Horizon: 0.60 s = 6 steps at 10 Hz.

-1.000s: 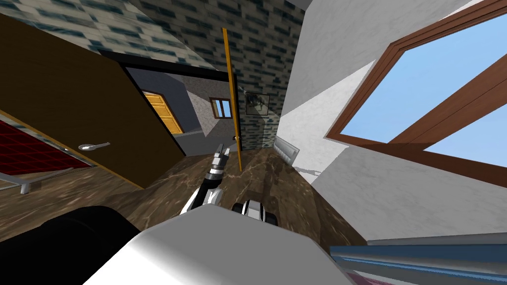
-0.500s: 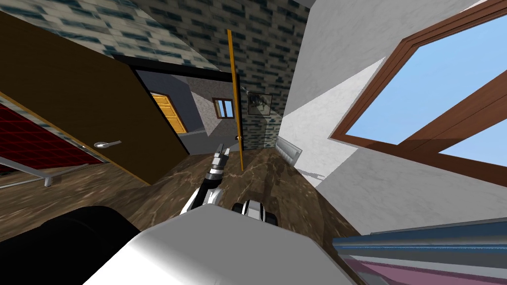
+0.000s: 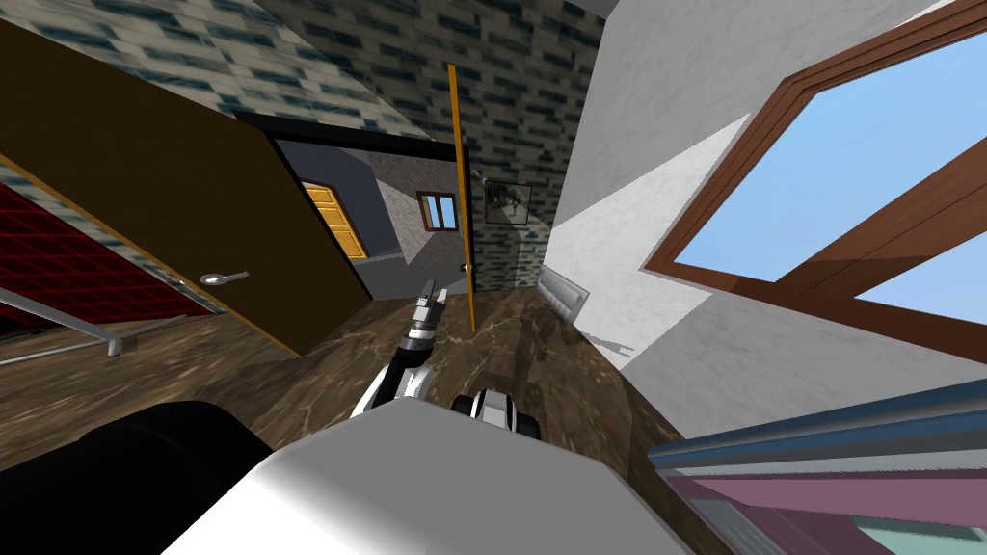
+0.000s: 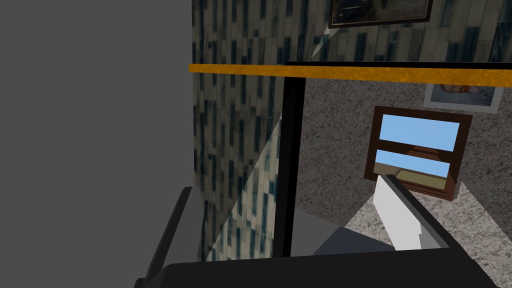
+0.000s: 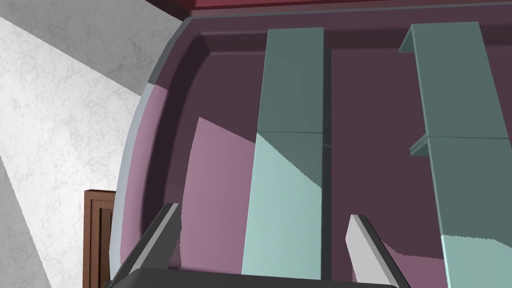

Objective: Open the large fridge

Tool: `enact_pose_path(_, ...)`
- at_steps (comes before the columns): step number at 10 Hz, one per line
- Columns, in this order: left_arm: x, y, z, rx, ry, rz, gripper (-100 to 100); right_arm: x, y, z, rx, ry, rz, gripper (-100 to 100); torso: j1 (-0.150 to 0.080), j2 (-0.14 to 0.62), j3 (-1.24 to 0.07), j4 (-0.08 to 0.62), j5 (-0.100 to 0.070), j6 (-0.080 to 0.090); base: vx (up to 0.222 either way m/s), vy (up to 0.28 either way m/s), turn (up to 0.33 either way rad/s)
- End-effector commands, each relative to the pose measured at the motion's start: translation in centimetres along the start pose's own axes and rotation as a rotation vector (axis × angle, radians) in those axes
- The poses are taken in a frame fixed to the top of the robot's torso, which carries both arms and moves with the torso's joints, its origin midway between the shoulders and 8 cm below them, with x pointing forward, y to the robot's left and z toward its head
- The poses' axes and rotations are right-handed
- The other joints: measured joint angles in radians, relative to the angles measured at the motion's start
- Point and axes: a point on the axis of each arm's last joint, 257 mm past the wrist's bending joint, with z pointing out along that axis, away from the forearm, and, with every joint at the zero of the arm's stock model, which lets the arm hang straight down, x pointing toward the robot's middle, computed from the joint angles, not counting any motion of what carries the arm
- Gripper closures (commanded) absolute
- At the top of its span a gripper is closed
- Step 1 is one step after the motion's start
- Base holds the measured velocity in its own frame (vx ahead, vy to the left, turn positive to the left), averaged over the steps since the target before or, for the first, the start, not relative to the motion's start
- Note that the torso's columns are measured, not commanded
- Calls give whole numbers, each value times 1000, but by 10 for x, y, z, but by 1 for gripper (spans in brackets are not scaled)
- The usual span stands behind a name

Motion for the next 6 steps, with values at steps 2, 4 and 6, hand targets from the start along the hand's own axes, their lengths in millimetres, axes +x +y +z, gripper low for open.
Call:
enact_pose_path(2,0,0,0,0,0,0,0,-11,39,2,-36,7,-14,-100,0,0,0,0,0,0,-30,-6,9)
enact_pose_path(4,0,0,0,0,0,0,0,-19,63,3,-60,8,-25,-100,1,0,0,0,0,0,-27,-7,8)
enact_pose_path(6,0,0,0,0,0,0,0,-24,74,3,-71,7,-31,-100,0,0,0,0,0,0,-26,-8,12)
